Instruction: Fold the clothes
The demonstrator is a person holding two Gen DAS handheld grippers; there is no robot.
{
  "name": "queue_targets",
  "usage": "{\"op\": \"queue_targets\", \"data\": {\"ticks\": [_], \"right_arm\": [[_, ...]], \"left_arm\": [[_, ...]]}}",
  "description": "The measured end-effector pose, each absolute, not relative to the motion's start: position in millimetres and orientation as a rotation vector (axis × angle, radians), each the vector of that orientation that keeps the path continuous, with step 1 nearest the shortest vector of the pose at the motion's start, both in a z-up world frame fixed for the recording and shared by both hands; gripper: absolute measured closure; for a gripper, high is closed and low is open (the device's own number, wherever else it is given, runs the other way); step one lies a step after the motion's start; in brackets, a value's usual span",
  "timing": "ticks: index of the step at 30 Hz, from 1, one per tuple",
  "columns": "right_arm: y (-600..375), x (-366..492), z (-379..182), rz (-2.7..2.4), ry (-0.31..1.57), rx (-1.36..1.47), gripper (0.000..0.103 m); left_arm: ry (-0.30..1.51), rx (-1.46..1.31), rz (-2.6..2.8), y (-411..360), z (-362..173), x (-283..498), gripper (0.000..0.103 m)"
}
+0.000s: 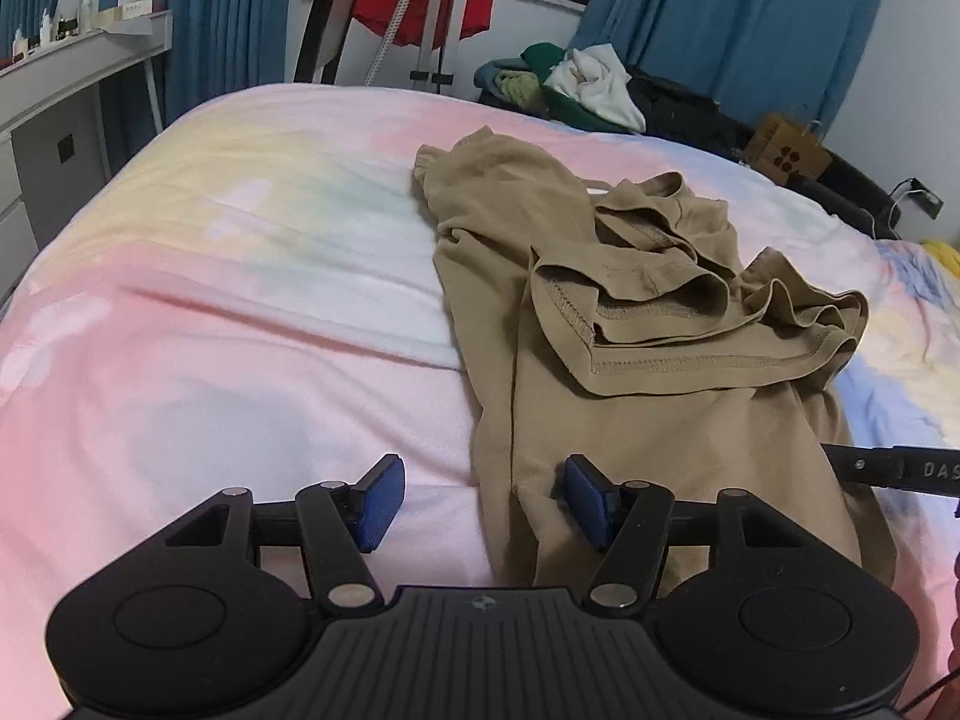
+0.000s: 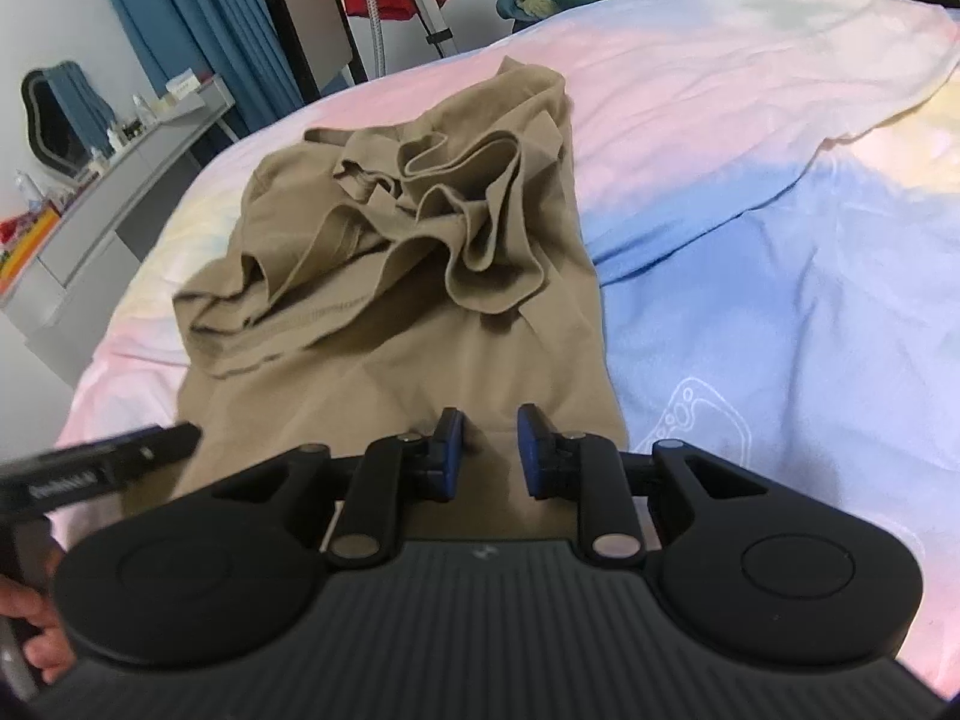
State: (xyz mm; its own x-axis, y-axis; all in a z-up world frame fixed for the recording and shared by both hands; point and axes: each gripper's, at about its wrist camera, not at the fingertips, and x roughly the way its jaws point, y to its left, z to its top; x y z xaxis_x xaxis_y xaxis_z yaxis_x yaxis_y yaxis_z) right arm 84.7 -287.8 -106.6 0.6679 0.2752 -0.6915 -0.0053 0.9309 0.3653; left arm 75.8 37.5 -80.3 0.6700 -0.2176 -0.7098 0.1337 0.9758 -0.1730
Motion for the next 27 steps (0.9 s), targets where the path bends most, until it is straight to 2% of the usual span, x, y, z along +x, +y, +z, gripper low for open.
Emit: {"op": "queue_targets", "data": {"ticks": [6, 12, 19, 23, 27], "right_arm": [[-298.6, 65.4, -84.5, 0.193, 0.793, 0.437, 0.078], [-293.4, 54.6, -69.9, 0.252, 0.752, 0.489, 0.078], [-292.0, 59.5, -70.7, 0.294, 0.762, 0.557, 0.078], [-290.8, 63.9, -75.8, 0.318, 0.781, 0.596, 0.078], [-293.7, 64.8, -79.7, 0.347, 0.786, 0.664, 0.078]], "left_arm": [[0.775, -0.233, -0.273, 39.6, -48.1, 42.1, 0.040], [0.827, -0.542, -0.511, 34.8, -37.8, 5.6, 0.022], [1.002, -0.723, -0.471, 22.0, -95.1, 28.0, 0.023], [0.985, -0.891, -0.425, 33.9, -117.6, 40.7, 0.024], [0.967, -0.882, -0.438, 28.1, -117.1, 35.9, 0.024]]}}
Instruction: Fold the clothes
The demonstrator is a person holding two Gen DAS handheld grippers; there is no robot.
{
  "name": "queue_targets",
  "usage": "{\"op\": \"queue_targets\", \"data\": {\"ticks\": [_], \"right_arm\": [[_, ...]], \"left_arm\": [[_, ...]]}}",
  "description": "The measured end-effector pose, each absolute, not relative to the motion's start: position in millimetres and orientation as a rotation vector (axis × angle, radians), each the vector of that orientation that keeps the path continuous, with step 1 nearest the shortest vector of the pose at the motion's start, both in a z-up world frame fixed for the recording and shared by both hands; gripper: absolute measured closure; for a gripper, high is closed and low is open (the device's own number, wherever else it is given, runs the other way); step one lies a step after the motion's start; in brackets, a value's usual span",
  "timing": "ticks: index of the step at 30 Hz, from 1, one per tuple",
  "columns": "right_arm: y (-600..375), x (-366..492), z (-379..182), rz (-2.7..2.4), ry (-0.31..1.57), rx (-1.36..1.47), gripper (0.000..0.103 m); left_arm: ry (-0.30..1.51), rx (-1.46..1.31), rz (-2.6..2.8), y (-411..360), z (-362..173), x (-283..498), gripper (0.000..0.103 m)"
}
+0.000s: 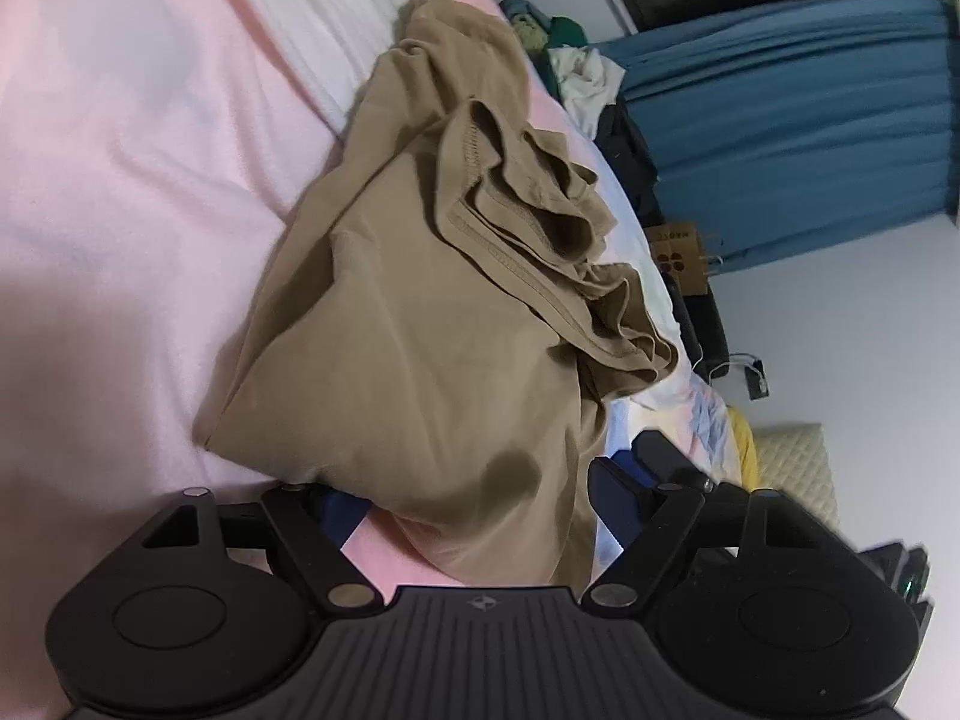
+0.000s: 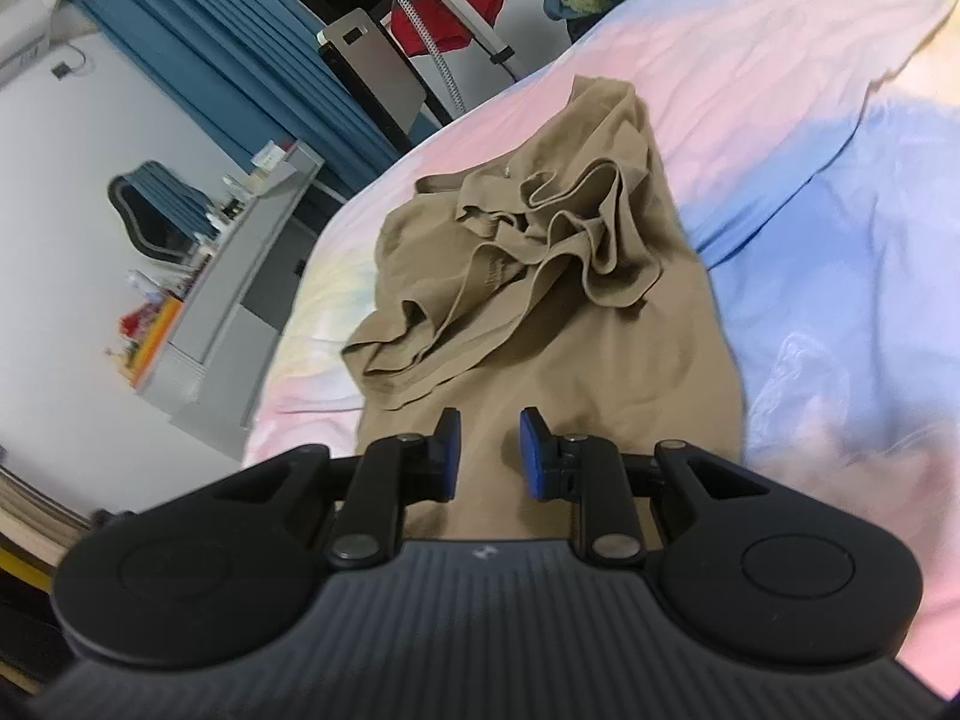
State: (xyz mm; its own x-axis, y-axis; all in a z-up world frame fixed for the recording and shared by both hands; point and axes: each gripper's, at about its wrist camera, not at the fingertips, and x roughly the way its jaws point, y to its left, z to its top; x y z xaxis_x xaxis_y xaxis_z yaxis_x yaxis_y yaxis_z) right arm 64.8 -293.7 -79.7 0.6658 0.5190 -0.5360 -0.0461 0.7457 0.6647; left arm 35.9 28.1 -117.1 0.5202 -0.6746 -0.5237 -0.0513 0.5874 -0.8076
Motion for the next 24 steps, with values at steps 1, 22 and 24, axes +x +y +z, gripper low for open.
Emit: {"op": "queue_targets", "data": {"ticks": [1, 22, 24], "right_arm": [[-295.1, 64.4, -79.8, 0.347, 0.784, 0.676, 0.078], [-300.8, 55.4, -87.2, 0.468, 0.799, 0.983, 0.077], [-297.3, 53.1, -91.4, 0.489, 0.822, 1.038, 0.077]], "left_arm": [[0.973, -0.871, -0.448, 24.4, -115.8, 32.9, 0.024], [0.781, -1.083, -0.453, 32.6, -118.3, 42.5, 0.039], [0.739, -1.077, -0.477, 35.2, -111.1, 40.5, 0.039]]}}
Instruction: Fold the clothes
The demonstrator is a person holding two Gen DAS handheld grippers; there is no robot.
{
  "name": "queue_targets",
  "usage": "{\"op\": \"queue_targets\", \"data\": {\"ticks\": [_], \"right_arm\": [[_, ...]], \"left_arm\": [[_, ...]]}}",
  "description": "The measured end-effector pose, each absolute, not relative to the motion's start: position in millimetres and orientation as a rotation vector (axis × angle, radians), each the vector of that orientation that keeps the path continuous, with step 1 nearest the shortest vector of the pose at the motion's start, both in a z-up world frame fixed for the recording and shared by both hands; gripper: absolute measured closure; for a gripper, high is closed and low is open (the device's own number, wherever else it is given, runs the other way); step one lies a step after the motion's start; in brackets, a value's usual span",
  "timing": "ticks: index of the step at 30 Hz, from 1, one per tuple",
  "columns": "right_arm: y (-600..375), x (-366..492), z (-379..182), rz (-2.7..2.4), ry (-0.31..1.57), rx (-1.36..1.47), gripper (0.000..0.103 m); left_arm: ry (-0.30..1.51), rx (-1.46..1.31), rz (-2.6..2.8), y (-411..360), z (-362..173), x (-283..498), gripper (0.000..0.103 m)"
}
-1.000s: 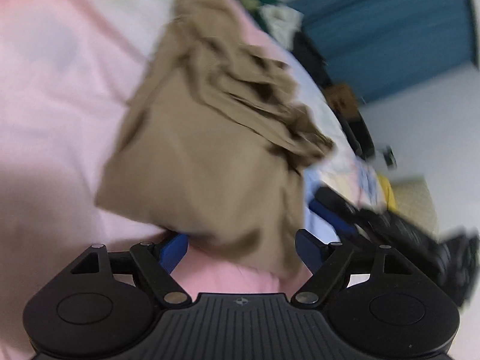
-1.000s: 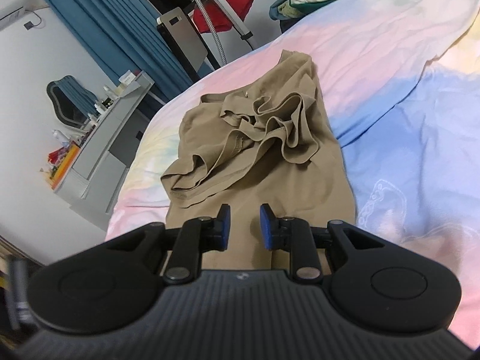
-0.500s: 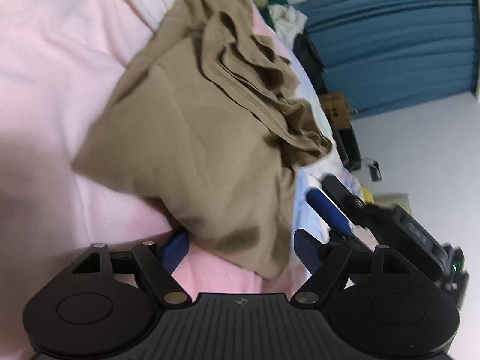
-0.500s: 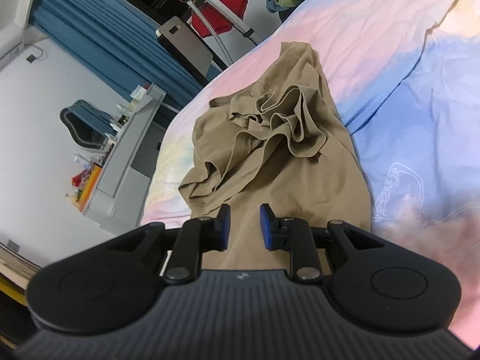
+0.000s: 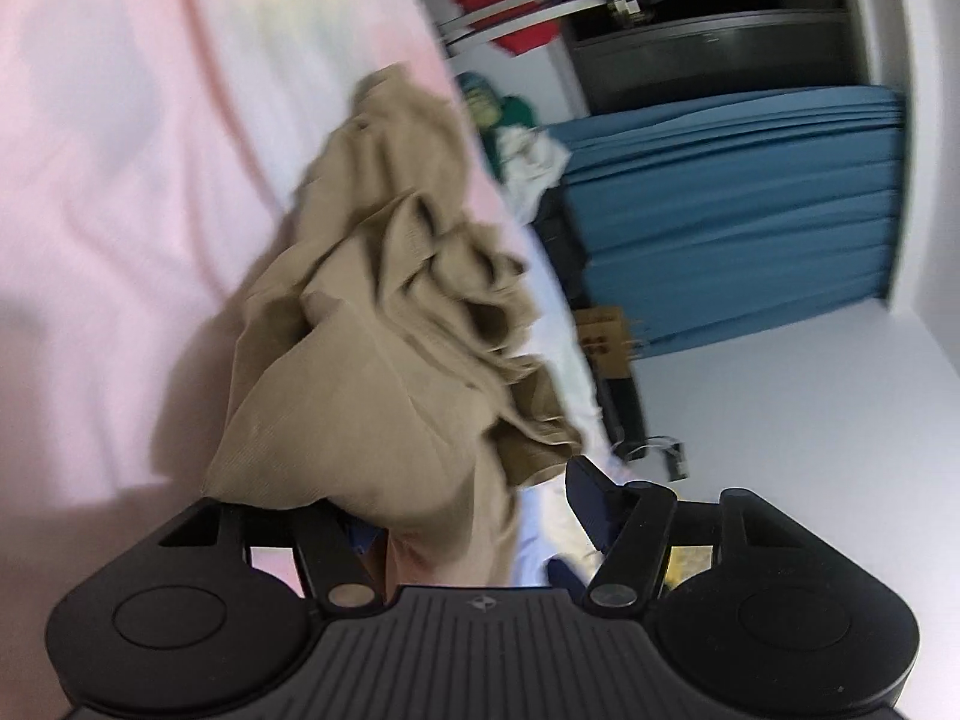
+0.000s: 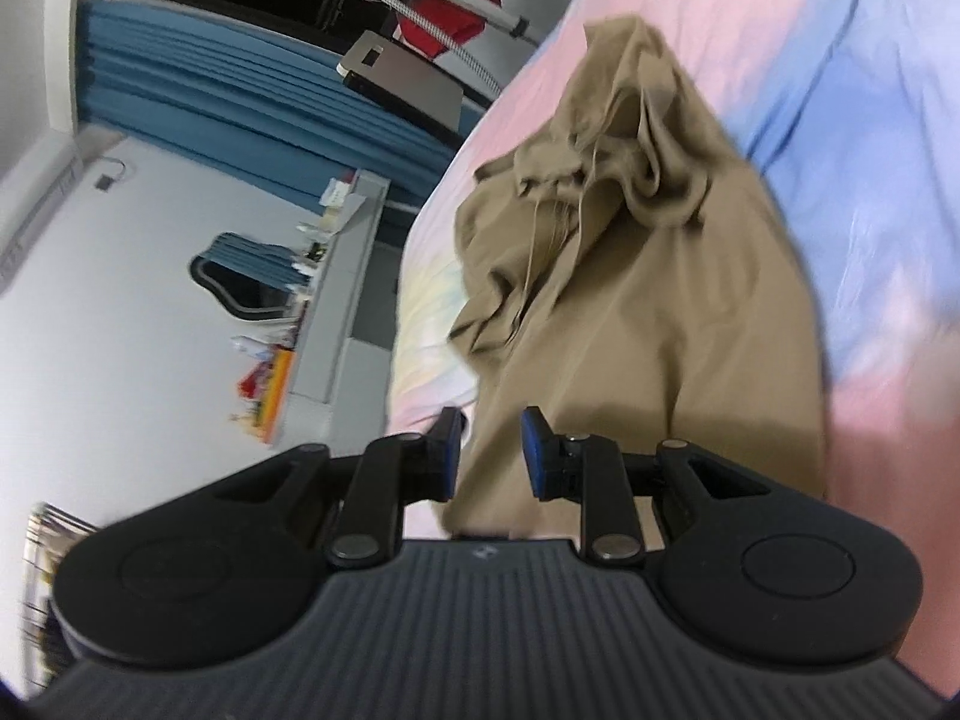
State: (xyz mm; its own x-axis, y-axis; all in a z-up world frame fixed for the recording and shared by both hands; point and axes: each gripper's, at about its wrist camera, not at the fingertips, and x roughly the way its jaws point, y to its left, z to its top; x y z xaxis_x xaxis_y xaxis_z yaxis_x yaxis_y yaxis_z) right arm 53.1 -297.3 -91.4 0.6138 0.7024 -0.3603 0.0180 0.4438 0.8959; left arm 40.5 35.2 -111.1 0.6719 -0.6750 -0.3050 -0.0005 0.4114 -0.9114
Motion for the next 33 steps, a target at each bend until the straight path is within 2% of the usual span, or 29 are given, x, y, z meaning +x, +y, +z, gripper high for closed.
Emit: {"op": "queue_targets", "data": {"ticks": [5, 8, 9, 10, 14, 20, 29, 33], "right_arm": [[-291.0, 44.8, -110.4, 0.484, 0.900, 1.209, 0.069], [-286.9, 39.7, -122.7, 0.482, 0.942, 1.326, 0.037], [-285.0, 38.2, -125.4, 0.484, 0.947, 1.354, 0.023], [-283.3, 37.4, -127.4, 0.484, 0.949, 1.367, 0.020], [-282.8, 39.1, -136.9, 0.436, 0.950, 1.370, 0.020], [-298.3, 34.8, -167.1, 0.305, 0.919, 1.559, 0.020], [-338.9, 10.7, -152.8, 0.147, 0.614, 1.630, 0.020], [-342.1, 11.1, -144.1, 0.141, 0.612, 1.566, 0.020]], "left_arm": [[0.697, -1.066, -0.489, 39.6, -102.1, 35.4, 0.039], [0.692, -1.074, -0.493, 39.7, -102.1, 35.9, 0.039], [0.690, -1.075, -0.494, 41.9, -101.8, 35.9, 0.039], [0.688, -1.074, -0.495, 43.0, -101.6, 36.0, 0.039], [0.687, -1.077, -0.496, 41.5, -103.2, 38.7, 0.038], [0.689, -1.093, -0.499, 41.5, -105.1, 39.1, 0.038], [0.697, -1.119, -0.480, 41.0, -112.2, 42.0, 0.036], [0.740, -1.124, -0.432, 40.4, -122.4, 42.2, 0.034]]}}
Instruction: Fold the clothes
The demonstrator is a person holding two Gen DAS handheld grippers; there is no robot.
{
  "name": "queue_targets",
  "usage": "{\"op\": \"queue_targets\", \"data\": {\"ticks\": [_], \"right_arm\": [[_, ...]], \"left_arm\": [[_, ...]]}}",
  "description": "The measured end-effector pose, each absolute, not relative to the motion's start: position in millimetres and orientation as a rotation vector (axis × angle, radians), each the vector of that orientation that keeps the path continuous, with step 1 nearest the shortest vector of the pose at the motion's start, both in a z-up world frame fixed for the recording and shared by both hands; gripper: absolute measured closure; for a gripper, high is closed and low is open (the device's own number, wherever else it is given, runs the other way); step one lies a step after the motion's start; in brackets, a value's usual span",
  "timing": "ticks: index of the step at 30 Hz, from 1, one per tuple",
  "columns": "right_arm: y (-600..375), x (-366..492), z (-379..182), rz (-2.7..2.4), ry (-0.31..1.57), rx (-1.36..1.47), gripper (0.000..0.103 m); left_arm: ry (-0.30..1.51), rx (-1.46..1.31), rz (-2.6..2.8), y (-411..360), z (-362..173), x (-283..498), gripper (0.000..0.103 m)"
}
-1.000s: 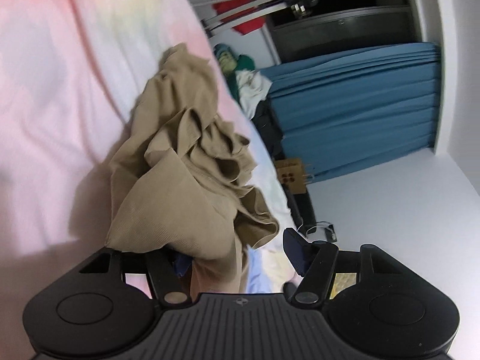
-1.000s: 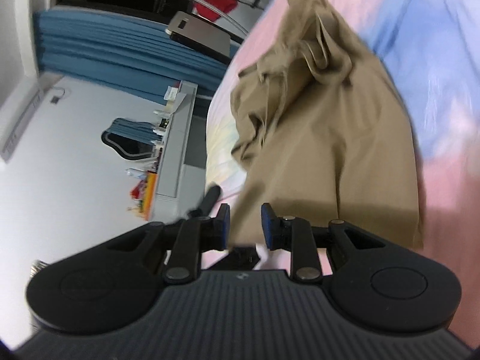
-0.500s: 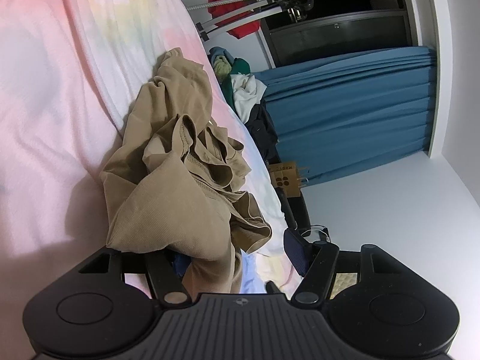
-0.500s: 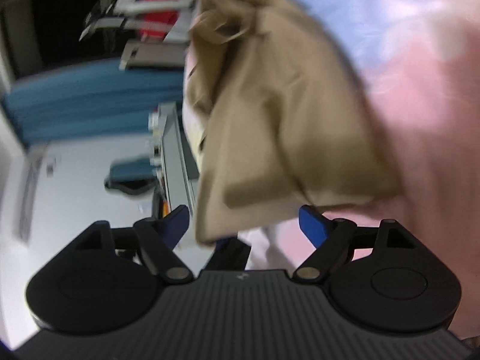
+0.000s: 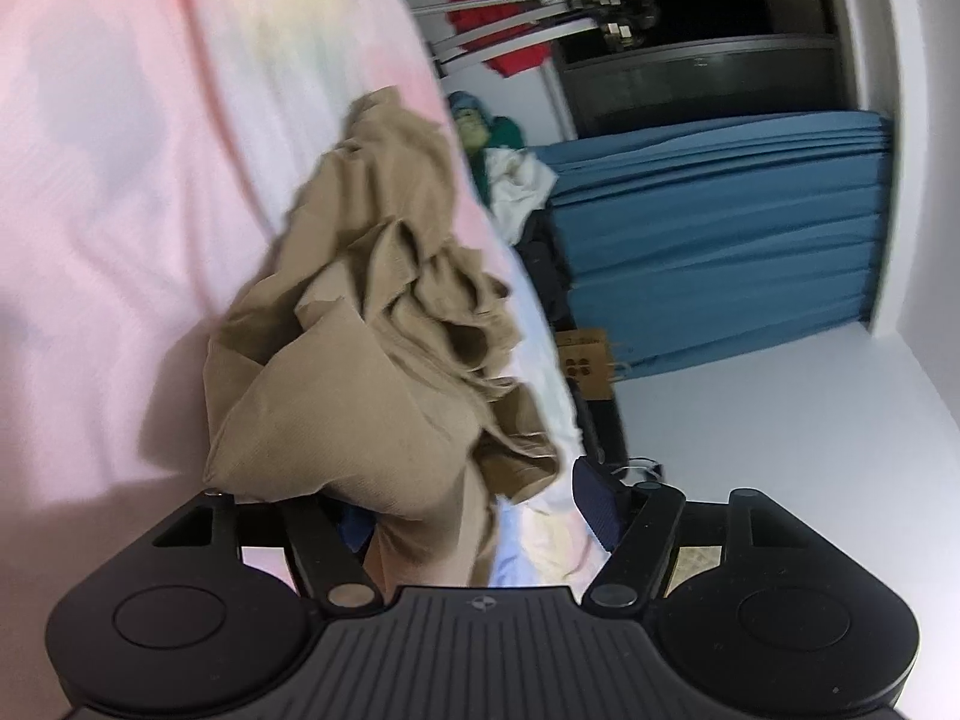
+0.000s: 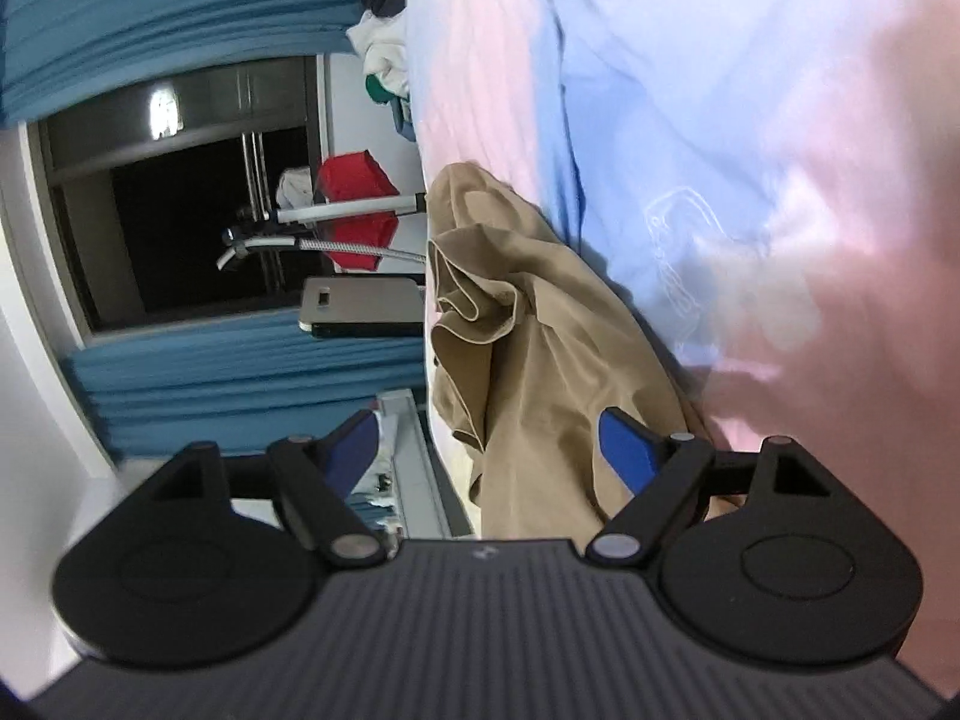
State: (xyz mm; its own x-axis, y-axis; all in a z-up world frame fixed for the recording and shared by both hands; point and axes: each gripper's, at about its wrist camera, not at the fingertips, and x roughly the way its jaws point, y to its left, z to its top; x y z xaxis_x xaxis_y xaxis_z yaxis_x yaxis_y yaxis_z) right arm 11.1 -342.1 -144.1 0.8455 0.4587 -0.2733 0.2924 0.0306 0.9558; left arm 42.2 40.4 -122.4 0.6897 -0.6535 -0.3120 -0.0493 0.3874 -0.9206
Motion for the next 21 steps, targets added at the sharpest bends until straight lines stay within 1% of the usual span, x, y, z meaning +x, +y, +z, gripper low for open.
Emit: {"op": "queue_targets", "data": {"ticks": [6, 7, 8, 10, 12, 14, 17, 21], "right_arm": [[-327.4, 16.6, -150.5, 0.225, 0.750, 1.545, 0.020], [-322.6, 17.6, -150.3, 0.247, 0.765, 1.545, 0.020], [-317.4, 18.0, -149.9, 0.269, 0.780, 1.546, 0.020], [-305.3, 16.9, -151.5, 0.320, 0.822, 1.567, 0.020], [-293.3, 15.9, -154.2, 0.362, 0.863, 1.582, 0.020], [-281.7, 15.2, -158.4, 0.384, 0.902, 1.584, 0.020], [-272.2, 19.4, -168.5, 0.382, 0.920, 1.619, 0.020], [-269.5, 28.6, -174.2, 0.360, 0.896, 1.623, 0.020]], "left_arm": [[0.805, -1.119, -0.327, 44.6, -136.2, 44.9, 0.035], [0.818, -1.091, -0.297, 44.0, -137.4, 45.2, 0.036], [0.839, -1.044, -0.261, 42.3, -137.8, 45.8, 0.048], [0.852, -0.998, -0.228, 41.2, -137.9, 46.4, 0.055], [0.822, -1.011, -0.232, 44.2, -136.1, 45.2, 0.063], [0.783, -1.013, -0.251, 45.8, -130.8, 44.8, 0.081], [0.717, -1.043, -0.320, 44.8, -121.6, 42.8, 0.087], [0.651, -1.056, -0.382, 45.6, -109.7, 39.3, 0.089]]}}
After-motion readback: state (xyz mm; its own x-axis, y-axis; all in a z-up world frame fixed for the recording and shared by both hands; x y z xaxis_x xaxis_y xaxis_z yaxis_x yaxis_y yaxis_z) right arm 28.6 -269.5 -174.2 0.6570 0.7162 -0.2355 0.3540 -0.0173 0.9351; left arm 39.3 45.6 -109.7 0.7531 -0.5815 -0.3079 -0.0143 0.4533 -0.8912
